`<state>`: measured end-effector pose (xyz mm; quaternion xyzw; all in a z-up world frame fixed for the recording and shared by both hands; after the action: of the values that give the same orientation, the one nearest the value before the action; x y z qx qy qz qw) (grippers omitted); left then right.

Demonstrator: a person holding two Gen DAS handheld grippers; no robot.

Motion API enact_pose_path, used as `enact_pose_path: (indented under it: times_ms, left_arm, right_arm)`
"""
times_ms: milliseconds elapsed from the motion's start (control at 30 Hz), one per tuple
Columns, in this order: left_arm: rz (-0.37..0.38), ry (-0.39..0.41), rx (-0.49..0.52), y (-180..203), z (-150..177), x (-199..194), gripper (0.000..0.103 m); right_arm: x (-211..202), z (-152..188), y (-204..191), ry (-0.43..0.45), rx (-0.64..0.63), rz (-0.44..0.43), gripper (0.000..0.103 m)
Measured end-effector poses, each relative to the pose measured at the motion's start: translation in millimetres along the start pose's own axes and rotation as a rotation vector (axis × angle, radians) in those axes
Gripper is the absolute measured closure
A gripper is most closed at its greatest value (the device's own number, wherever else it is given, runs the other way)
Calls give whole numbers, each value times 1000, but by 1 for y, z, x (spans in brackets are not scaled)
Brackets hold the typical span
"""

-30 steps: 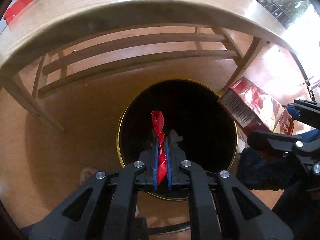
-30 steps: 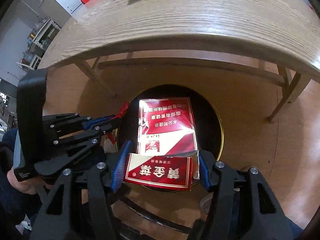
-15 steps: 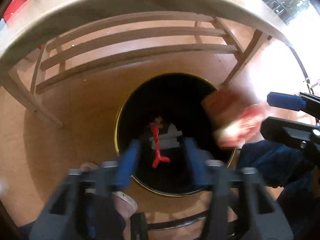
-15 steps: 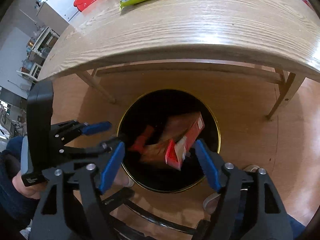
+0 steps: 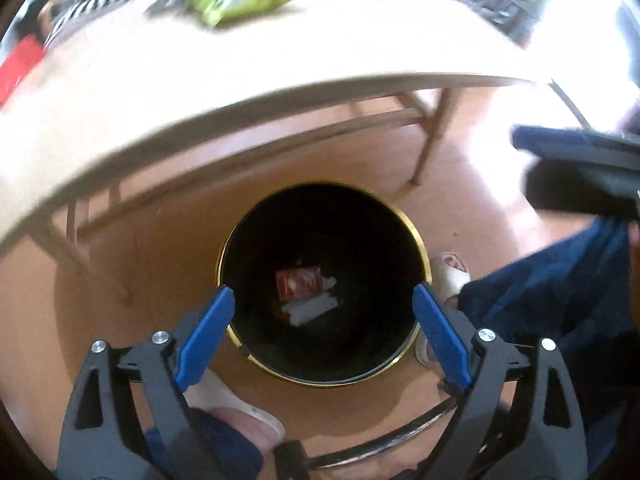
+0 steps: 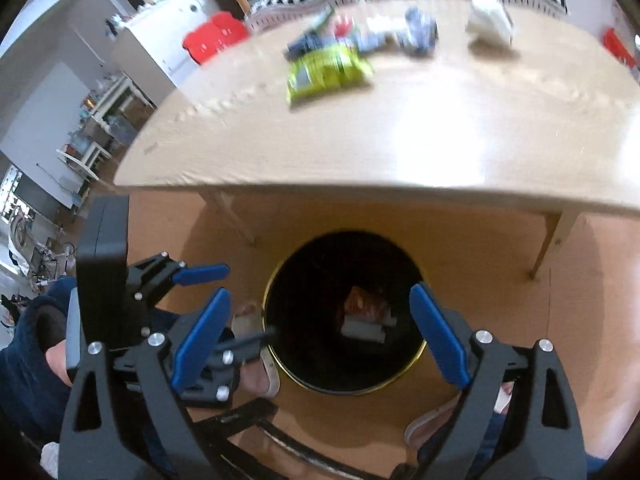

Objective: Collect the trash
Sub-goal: 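Grasp the yellow-green snack bag with the left tool while the right tool grasps the white paper wad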

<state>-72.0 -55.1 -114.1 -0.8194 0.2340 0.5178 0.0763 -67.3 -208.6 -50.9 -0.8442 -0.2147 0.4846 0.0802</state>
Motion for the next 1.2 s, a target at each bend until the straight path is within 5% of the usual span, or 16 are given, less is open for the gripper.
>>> enact_pose_path:
  times_ms: [133, 333, 633, 900, 1200]
  left_arm:
    - [77, 78, 21, -1, -15, -32, 15]
    - [-36, 229, 65, -27, -83, -68, 11]
    - [-129, 263, 139, -56, -182, -34, 7]
    - [-136, 222, 165, -77, -192, 7, 7]
    - [-125, 202, 165, -84, -203, 31, 7]
  right_arm:
    - [-23, -21, 5, 76, 12, -14, 15]
    - [-48, -83, 34, 214, 78, 68, 8]
    - [-25, -174, 94, 274, 191, 178, 8]
    - [25, -197, 142, 243, 187, 271, 8]
    - [61, -229, 174, 205, 230, 273, 8]
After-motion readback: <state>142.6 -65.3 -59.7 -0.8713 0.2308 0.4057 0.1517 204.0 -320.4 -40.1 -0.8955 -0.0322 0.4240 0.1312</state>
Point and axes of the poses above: each gripper's, at about its wrist camera, not at the fingertips, and x roughly the way its jaws point, y to its right, z to its underside, the point moved 1 cm from there along x, roughly the way its jaws point, and after that the axes turned 2 degrees about y, right-handed, at the moved point
